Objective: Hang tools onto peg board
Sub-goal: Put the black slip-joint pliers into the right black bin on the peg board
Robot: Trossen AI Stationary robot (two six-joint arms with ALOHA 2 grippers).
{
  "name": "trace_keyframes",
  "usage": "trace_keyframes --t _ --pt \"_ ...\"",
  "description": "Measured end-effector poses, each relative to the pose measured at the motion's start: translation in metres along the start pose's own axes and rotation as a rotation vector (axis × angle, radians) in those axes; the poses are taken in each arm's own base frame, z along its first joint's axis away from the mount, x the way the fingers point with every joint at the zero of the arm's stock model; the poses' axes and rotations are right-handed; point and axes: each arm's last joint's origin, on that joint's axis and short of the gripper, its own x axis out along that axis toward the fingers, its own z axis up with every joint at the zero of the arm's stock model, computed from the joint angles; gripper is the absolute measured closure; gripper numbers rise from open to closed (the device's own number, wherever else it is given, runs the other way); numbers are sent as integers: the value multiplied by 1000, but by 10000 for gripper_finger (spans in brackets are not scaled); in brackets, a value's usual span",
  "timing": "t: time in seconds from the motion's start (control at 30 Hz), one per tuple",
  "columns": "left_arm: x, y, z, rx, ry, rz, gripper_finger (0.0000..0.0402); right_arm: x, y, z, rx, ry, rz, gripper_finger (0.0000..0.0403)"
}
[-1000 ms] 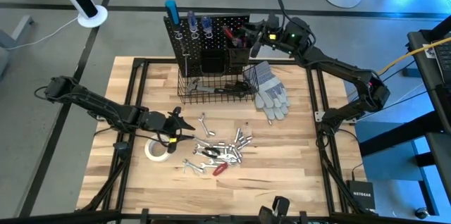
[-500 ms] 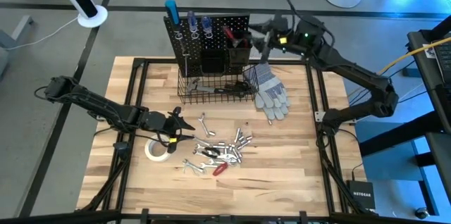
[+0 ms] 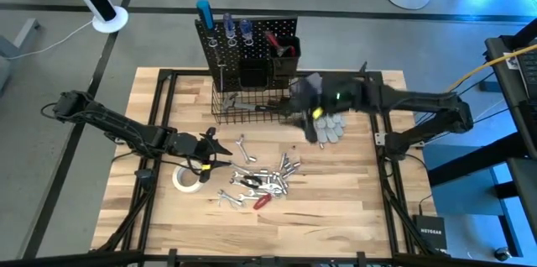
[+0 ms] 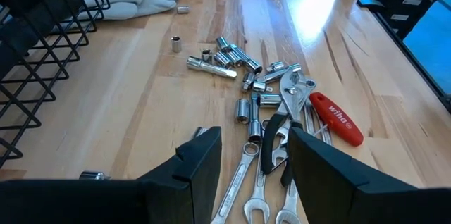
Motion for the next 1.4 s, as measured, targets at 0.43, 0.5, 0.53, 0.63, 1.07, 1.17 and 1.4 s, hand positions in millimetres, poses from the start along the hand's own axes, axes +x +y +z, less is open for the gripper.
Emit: trace_keyframes --t 0.43,0.5,0.53,0.63,1.07,1.17,1.4 --pt "3 0 -2 -20 12 2 247 74 69 -73 5 306 -27 205" --pt "3 -2 -4 -46 26 0 247 85 77 -81 6 331 -13 205" --pt "4 -3 -4 -57 27 -5 247 91 81 -85 11 338 -6 205" --pt "3 -11 -6 -71 37 -42 247 108 94 -97 18 357 16 205" --pt "12 -64 -22 -59 -9 -204 247 169 140 -149 43 336 35 205" --pt "17 -67 -31 -82 34 -187 247 178 141 -156 64 345 -23 205" --pt "28 -70 -48 -136 122 -154 247 187 139 -165 107 365 -87 205"
